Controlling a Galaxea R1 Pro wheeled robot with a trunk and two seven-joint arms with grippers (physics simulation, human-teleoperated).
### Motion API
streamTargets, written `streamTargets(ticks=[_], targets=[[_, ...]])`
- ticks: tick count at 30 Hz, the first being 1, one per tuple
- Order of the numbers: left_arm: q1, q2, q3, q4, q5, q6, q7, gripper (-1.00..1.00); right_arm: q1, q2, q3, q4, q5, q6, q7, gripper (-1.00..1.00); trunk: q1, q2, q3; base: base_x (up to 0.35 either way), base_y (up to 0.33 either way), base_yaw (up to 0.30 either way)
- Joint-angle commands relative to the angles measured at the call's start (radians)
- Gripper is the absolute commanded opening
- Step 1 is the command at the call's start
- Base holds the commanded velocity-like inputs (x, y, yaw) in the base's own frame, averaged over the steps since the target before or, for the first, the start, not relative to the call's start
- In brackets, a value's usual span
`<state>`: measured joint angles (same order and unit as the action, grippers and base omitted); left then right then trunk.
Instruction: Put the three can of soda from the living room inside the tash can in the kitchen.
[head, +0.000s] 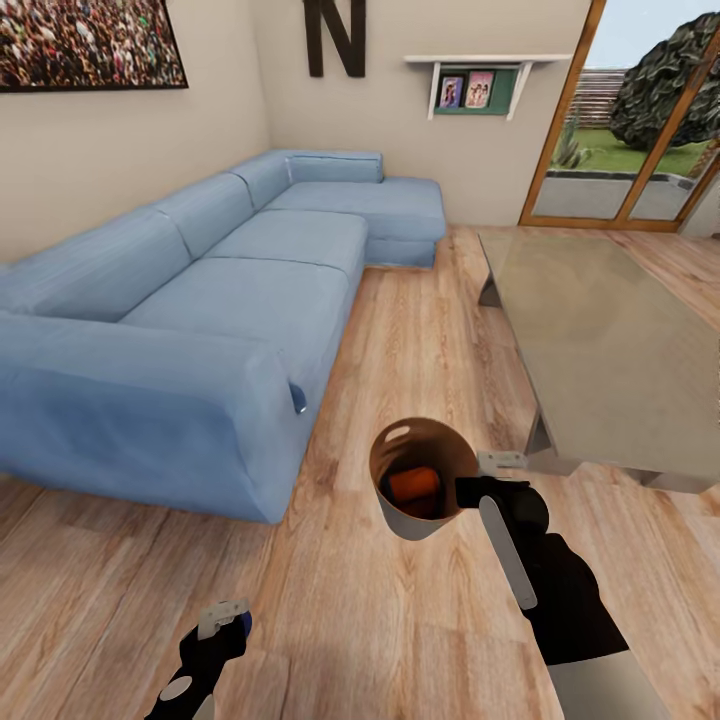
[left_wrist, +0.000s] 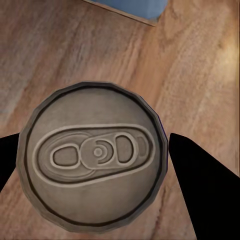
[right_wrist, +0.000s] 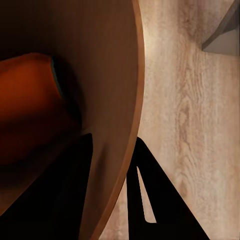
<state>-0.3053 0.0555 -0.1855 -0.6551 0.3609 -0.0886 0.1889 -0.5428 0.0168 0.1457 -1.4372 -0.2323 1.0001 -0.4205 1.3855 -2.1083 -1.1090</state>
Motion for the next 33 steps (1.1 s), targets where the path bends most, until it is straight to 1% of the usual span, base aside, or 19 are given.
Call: streamTargets(ticks=[1,16,22,28,33], targets=[[0.000,0.000,0.000,0.000,0.000,0.000,0.001,-1.00,0.000,0.000,0.000,0.000,-0.002,-0.002,0.002,-1.00,-0.004,0.007,0.005,0.000,0.000,0.000],[0.000,0.000,-0.003,0.000,0.000,0.004,-0.001,-1.00,0.000,0.000,0.000,0.000,-0.002,-0.002,0.002,-1.00,-0.062,0.112,0.076,0.000,0.000,0.000],[0.000,0.000,-0.004,-0.001,0.000,0.004,0.000,-1.00,0.000,0.000,0.000,0.000,-0.002,-0.002,0.002,-1.00,-0.062,0.112,0.085,0.000,0.000,0.000],[0.000,0.000,-0.005,-0.001,0.000,0.003,0.000,-1.00,0.000,0.000,0.000,0.000,-0.002,-0.002,0.002,-1.00,-0.062,0.112,0.089,-0.008,0.000,0.000],[0.000,0.000,-0.005,-0.001,-0.015,0.003,0.000,-1.00,0.000,0.000,0.000,0.000,-0.002,-0.002,0.002,-1.00,-0.062,0.112,0.089,-0.223,0.000,0.000]])
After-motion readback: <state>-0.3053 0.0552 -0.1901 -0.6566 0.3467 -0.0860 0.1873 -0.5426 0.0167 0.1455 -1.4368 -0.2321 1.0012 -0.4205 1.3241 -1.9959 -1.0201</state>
